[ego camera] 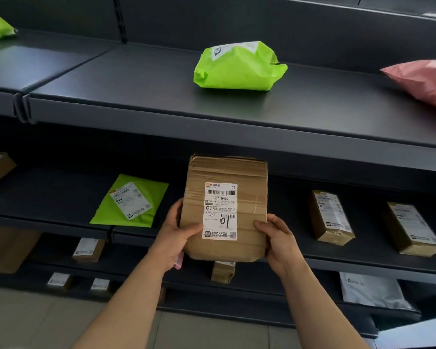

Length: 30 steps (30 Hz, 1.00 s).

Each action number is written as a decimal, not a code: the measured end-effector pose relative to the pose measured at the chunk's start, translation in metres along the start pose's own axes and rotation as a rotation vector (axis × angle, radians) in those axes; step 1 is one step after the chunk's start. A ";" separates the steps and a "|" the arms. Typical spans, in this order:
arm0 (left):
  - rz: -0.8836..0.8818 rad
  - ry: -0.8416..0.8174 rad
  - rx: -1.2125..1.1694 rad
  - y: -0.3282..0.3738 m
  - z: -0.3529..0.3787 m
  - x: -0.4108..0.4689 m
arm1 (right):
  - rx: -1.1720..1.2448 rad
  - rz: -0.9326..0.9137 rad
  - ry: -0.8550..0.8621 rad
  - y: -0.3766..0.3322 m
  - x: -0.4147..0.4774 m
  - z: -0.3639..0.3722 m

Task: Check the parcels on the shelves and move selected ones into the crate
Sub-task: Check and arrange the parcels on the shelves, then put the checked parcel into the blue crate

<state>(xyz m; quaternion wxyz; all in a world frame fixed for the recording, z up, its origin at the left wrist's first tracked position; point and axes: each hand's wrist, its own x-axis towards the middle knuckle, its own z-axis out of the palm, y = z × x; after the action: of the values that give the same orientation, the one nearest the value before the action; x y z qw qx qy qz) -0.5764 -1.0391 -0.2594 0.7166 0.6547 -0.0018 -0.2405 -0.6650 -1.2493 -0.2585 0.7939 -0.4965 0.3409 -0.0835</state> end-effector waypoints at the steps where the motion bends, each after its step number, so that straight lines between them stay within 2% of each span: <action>1: -0.001 0.002 0.003 0.000 0.000 0.000 | 0.007 0.002 0.009 0.000 0.001 0.000; 8: -0.022 -0.021 0.046 0.004 -0.001 0.002 | -0.008 -0.010 0.061 -0.004 -0.006 0.009; 14: -0.030 -0.099 0.124 0.013 -0.002 0.001 | 0.015 0.019 0.180 -0.001 -0.021 0.012; 23: -0.067 -0.315 0.285 0.030 0.016 0.007 | 0.136 -0.045 0.407 0.005 -0.079 0.001; 30: -0.103 -0.584 0.327 0.022 0.066 -0.023 | 0.282 -0.169 0.661 0.029 -0.145 -0.038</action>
<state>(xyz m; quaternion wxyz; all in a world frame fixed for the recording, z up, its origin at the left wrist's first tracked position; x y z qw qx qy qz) -0.6099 -1.0924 -0.2222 0.5582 0.6636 -0.2124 -0.4505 -0.8045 -1.1944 -0.2269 0.6918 -0.3550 0.5218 -0.3509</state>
